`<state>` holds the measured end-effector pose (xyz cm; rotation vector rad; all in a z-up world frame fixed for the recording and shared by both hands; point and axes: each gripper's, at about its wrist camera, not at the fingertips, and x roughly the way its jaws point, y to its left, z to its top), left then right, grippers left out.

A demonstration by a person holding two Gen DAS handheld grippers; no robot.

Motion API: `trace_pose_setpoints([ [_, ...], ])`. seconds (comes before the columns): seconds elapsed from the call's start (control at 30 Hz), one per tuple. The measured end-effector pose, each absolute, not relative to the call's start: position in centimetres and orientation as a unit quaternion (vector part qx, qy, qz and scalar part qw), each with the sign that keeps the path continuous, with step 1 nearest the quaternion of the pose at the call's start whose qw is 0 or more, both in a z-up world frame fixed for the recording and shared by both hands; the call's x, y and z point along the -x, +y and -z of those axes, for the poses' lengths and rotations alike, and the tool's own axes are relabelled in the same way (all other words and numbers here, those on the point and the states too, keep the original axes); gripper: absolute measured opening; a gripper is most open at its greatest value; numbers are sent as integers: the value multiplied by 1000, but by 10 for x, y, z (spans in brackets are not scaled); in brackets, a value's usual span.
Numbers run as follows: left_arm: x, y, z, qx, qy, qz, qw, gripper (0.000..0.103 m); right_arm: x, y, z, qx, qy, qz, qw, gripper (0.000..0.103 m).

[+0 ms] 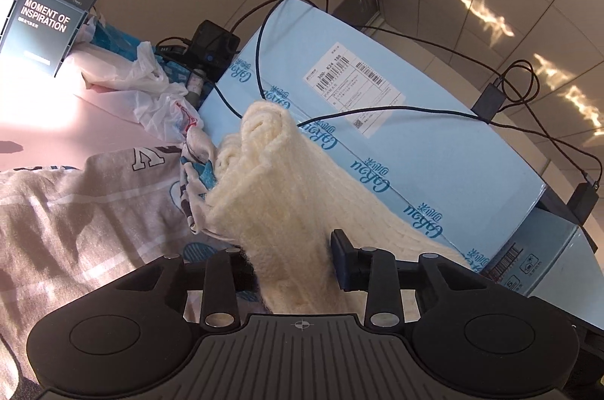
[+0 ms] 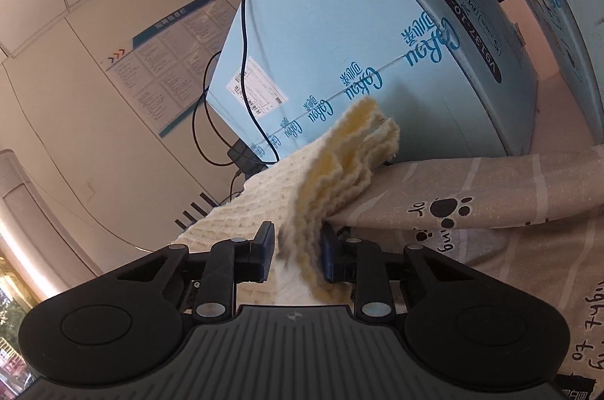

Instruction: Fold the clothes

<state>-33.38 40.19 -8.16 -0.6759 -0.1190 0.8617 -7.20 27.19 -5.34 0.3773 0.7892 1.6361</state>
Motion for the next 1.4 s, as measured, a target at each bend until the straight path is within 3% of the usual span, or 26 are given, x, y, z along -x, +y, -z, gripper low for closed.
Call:
trace_pose_setpoints([
  [0.1, 334, 391, 72, 274, -73, -427, 859, 33, 77, 268, 48, -169, 330, -706, 603, 26],
  [0.17, 335, 389, 70, 263, -74, -439, 856, 33, 80, 271, 51, -170, 338, -705, 600, 33],
  [0.27, 336, 395, 71, 270, -54, -461, 843, 33, 91, 286, 55, -160, 362, -708, 585, 60],
  [0.47, 343, 423, 89, 337, -1, -504, 795, 32, 101, 292, 63, -100, 363, -712, 593, 76],
  [0.67, 343, 435, 103, 357, 34, -533, 766, 37, 97, 296, 62, -80, 317, -682, 654, 86],
  [0.93, 343, 434, 104, 356, 35, -533, 767, 40, 80, 354, 73, -82, 318, -681, 654, 90],
  [1.0, 342, 434, 104, 356, 34, -533, 767, 40, 84, 361, 74, -82, 312, -683, 656, 87],
  [1.07, 343, 434, 104, 360, 27, -531, 767, 40, 91, 363, 74, -81, 302, -682, 661, 63],
  [1.13, 344, 434, 102, 358, 19, -529, 769, 39, 99, 363, 70, -73, 291, -690, 658, 24],
  [1.23, 346, 431, 99, 351, 8, -531, 771, 39, 112, 360, 62, -68, 270, -703, 655, 18],
  [1.4, 351, 428, 97, 351, -16, -536, 767, 40, 122, 349, 41, -143, 293, -744, 583, 18],
])
